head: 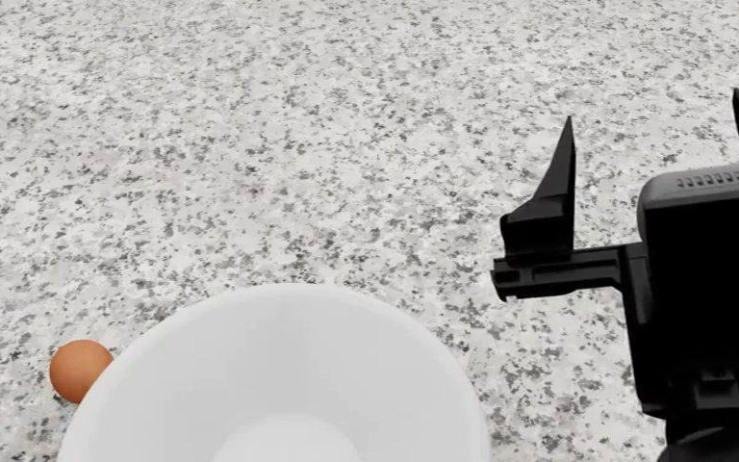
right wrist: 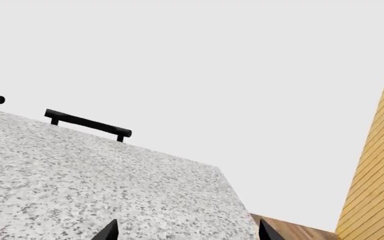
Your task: Place the eggs and milk next to the bowl.
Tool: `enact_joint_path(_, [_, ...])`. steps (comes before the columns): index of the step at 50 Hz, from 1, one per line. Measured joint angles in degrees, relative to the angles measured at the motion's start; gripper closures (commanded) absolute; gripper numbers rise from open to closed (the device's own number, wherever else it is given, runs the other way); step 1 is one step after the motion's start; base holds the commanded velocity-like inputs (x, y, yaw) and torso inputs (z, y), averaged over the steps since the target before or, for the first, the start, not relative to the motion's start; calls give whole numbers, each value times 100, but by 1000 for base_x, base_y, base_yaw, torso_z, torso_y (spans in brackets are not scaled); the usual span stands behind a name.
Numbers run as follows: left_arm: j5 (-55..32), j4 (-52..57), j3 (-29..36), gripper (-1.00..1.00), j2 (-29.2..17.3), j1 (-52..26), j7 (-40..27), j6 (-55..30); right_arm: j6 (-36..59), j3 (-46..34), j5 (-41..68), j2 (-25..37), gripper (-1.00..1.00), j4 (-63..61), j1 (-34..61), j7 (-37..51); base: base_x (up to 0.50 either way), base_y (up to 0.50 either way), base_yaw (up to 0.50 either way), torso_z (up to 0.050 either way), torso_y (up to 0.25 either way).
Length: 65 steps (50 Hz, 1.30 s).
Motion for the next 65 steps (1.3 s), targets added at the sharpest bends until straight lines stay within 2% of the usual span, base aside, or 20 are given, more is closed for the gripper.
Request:
enact_joint_path(16, [259,-29,-27,-100,115,18,-122,206,39,-21,41,-22,-100,41,40,13,0,0,0,0,0])
enact_joint_path(45, [321,-39,-64,-100,165,125,-101,310,33,19,99,-8,-100,-18,-47,60,0,0,0,0,241])
enact_joint_path(65, [504,-94,9,-100,253,63,-109,335,1754,715,862,-425,-100,-480,488,776,0,0,0,0,0])
